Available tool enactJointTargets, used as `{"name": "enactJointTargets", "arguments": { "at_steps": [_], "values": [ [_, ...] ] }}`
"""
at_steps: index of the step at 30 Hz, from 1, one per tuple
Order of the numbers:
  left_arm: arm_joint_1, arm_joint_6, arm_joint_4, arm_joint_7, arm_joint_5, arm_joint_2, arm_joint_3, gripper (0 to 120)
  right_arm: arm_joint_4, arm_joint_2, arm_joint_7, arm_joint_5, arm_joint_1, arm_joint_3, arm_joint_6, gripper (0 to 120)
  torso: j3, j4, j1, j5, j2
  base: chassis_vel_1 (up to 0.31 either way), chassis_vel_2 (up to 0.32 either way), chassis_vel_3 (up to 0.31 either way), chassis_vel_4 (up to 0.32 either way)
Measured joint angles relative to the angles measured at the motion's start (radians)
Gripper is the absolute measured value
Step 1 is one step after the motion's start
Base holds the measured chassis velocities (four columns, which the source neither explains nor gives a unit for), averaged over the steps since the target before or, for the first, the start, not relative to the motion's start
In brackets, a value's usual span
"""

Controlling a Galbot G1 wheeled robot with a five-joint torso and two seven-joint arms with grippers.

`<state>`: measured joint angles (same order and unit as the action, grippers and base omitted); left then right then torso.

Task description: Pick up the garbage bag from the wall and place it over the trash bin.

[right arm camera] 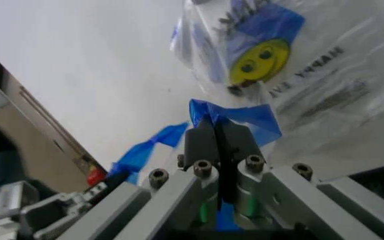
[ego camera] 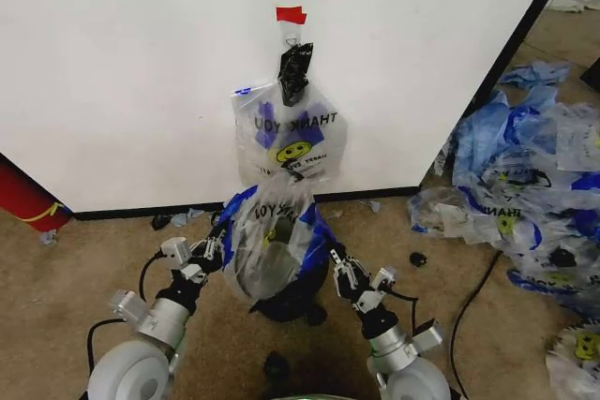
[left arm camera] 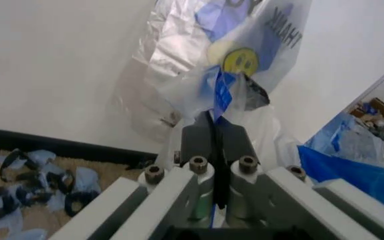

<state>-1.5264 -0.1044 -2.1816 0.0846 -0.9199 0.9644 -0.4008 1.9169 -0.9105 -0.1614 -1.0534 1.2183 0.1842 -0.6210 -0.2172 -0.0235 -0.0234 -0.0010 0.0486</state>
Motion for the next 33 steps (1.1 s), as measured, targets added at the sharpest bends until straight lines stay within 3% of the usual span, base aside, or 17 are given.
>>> {"name": "enactJointTargets", "arguments": {
  "at_steps": [11,33],
  "values": [
    [-0.021,-0.006,0.007,0.016,0.012,-0.005,0.005,0,-0.052,0.038,-0.006,-0.012,0.067,-0.076,-0.022,0,0.000,-0.0001,0.000,0.0001,0.000,0.000,0.000,0.000,0.000],
    [-0.130,0.018,-0.094,0.048,0.025,-0.034,-0.074,0,0.012,0.074,-0.021,-0.015,0.197,-0.150,-0.046,0,0.000,0.0000,0.000,0.0000,0.000,0.000,0.000,0.000,0.000]
  ]
}}
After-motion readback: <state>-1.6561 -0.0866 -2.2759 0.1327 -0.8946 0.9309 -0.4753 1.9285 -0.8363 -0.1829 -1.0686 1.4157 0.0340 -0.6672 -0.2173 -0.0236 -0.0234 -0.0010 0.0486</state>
